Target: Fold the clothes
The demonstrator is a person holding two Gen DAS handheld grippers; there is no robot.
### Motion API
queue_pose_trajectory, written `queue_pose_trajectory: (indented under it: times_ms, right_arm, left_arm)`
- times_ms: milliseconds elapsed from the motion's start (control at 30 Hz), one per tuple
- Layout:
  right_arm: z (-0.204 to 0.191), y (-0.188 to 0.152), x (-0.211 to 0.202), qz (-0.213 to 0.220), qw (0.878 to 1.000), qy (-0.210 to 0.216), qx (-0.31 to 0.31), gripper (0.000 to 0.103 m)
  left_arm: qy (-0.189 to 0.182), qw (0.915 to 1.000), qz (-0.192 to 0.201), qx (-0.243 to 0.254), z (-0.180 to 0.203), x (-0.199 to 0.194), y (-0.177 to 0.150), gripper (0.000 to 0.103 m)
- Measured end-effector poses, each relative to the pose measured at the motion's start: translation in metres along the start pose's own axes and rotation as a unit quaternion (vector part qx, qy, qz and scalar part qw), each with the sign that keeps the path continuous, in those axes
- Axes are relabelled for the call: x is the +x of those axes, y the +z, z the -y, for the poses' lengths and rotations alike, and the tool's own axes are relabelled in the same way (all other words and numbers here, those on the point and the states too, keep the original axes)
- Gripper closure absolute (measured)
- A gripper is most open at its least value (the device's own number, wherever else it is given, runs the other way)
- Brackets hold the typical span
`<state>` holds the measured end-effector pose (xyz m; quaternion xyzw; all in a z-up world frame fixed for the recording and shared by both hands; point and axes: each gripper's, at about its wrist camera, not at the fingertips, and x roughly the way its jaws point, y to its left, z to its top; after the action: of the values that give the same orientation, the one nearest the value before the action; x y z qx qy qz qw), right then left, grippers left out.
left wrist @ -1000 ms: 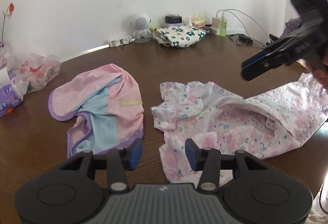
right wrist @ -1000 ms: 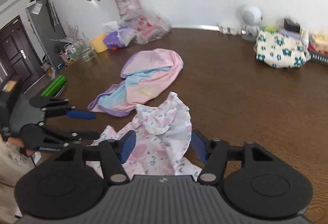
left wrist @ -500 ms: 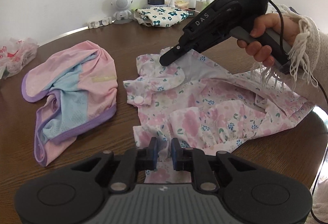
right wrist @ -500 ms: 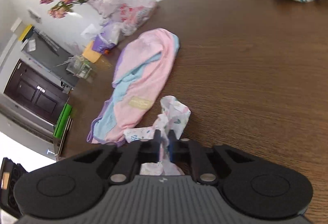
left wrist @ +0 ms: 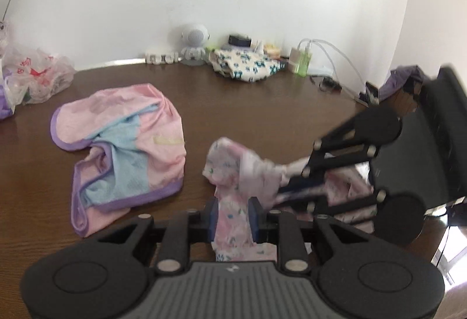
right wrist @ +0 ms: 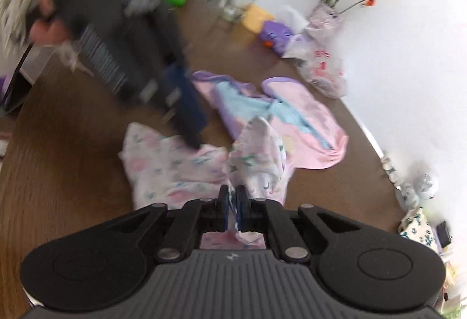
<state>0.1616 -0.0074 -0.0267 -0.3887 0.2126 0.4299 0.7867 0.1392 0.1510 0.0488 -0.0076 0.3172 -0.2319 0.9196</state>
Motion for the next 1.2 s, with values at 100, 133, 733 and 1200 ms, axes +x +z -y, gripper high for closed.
queue_pose_trajectory:
  times_ms: [100,133,733,1200]
  right_arm:
    - [-0.002,0.001,0.008,-0.007,1.0,0.006,0.023,0.098]
    - [-0.001,0.001,0.01,-0.007,1.0,0.005,0.029,0.098]
    - [0.089,-0.071,-0.055,0.034,0.913,0.034,0.404,0.077]
    - [0.061,-0.082,-0.059,0.017,0.921,-0.004,0.388,0.087]
  left_arm:
    - [-0.032,0.9992,0.022,-0.006,0.005,0.001,0.016,0.082]
    - [-0.039,0.999,0.021,-0.006,0.009,0.007,0.02,0.082]
    - [0.007,0.9978,-0.062,-0.023,-0.008,0.079,-0.012,0.094]
    - [0.018,0.999,-0.006,-0.041,-0.008,0.033,-0.011,0.059]
